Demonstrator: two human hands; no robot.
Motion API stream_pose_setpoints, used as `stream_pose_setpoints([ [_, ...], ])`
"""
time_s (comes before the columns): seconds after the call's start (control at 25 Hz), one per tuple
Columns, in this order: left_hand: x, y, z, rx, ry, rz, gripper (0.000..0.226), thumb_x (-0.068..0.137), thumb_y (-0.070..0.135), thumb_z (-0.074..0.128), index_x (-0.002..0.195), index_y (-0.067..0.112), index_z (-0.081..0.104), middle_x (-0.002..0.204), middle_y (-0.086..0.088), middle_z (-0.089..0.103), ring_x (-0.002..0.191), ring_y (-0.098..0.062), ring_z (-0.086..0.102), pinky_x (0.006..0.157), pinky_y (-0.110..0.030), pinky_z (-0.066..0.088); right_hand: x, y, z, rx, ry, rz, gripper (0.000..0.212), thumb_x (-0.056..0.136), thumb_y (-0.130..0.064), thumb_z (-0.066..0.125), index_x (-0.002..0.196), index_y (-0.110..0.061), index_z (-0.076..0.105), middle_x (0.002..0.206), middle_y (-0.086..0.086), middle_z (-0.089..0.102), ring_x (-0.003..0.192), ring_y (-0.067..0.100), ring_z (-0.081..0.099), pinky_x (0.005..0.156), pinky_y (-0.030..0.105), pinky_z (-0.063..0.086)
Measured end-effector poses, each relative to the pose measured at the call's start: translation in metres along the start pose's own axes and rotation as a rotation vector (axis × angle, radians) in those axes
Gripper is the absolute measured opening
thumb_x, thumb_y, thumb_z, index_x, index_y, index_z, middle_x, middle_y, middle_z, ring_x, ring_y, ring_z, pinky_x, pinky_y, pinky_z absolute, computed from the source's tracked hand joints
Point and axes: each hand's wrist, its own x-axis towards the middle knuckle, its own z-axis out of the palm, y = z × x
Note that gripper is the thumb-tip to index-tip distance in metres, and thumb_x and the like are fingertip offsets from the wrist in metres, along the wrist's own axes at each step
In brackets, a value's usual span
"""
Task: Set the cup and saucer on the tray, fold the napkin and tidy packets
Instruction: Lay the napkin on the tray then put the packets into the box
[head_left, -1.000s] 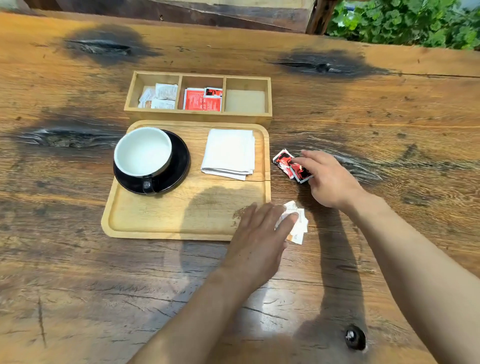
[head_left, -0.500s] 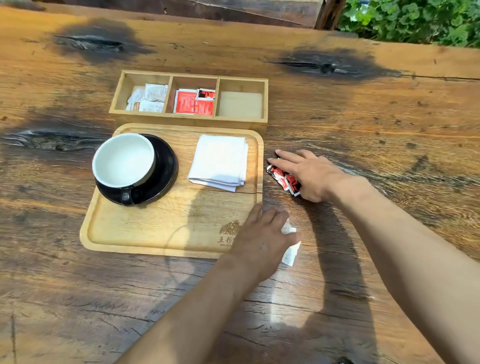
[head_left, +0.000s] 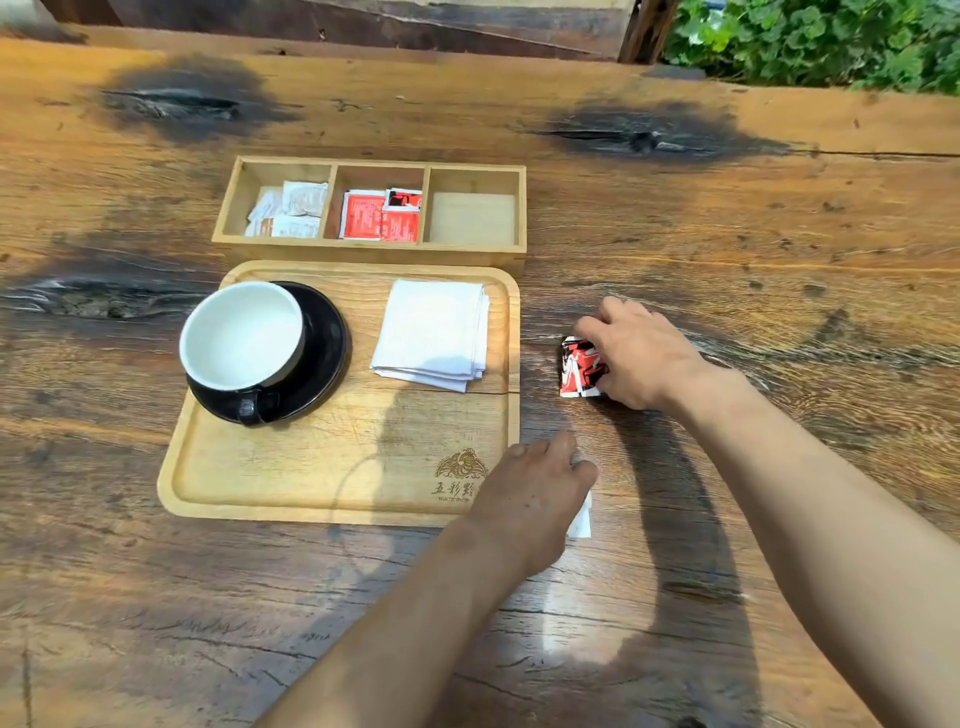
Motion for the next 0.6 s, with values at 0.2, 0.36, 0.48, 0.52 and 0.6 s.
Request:
stream_pose_setpoints([
  [0.2,-0.007,0.011,0.006,-0.116,0.005,-0.04,0.042,0.08,-0.004,0.06,0.118,0.009,0.048,0.117,-0.014,0.048,0.099,-0.031,0.052,0.07,-0.032,0.032,-0.015,0.005,0.005,0.134,0.009,0.069,0.035,0.084,-0.011,0.055,0.118,-0.018,0.046,0.108,0.006,0.046,0.114,0.029,0.046,0.083,0.038,0.04],
  [0.36,-0.011,0.016,0.014,-0.06,0.057,-0.037,0.046,0.077,0.0,0.062,0.118,0.014,0.046,0.111,-0.01,0.059,0.104,-0.029,0.05,0.081,-0.034,0.034,-0.03,0.01,0.005,0.226,0.044,0.101,0.032,0.087,-0.009,0.047,0.118,-0.019,0.05,0.112,0.006,0.056,0.112,0.031,0.052,0.087,0.038,0.046],
  [0.48,-0.015,0.02,0.018,-0.081,0.033,-0.036,0.046,0.08,0.004,0.062,0.122,0.015,0.047,0.116,-0.009,0.056,0.107,-0.029,0.049,0.088,-0.037,0.037,-0.039,0.011,0.002,0.258,0.064,0.157,0.03,0.089,-0.011,0.05,0.117,-0.021,0.053,0.12,0.009,0.061,0.108,0.033,0.057,0.083,0.036,0.047],
  [0.52,-0.016,0.02,0.017,-0.134,0.006,-0.05,0.044,0.083,0.007,0.061,0.124,0.016,0.046,0.118,-0.008,0.053,0.105,-0.03,0.052,0.084,-0.038,0.04,-0.041,0.011,0.002,0.269,0.067,0.171,0.029,0.089,-0.013,0.051,0.117,-0.021,0.054,0.12,0.009,0.063,0.107,0.033,0.058,0.082,0.035,0.046],
  [0.6,-0.018,0.02,0.013,-0.317,-0.025,-0.117,0.038,0.09,0.015,0.057,0.126,0.017,0.044,0.121,-0.006,0.048,0.102,-0.03,0.056,0.077,-0.04,0.044,-0.046,0.01,0.0,0.29,0.073,0.2,0.027,0.089,-0.016,0.053,0.115,-0.023,0.055,0.117,0.009,0.066,0.104,0.032,0.06,0.078,0.034,0.045],
])
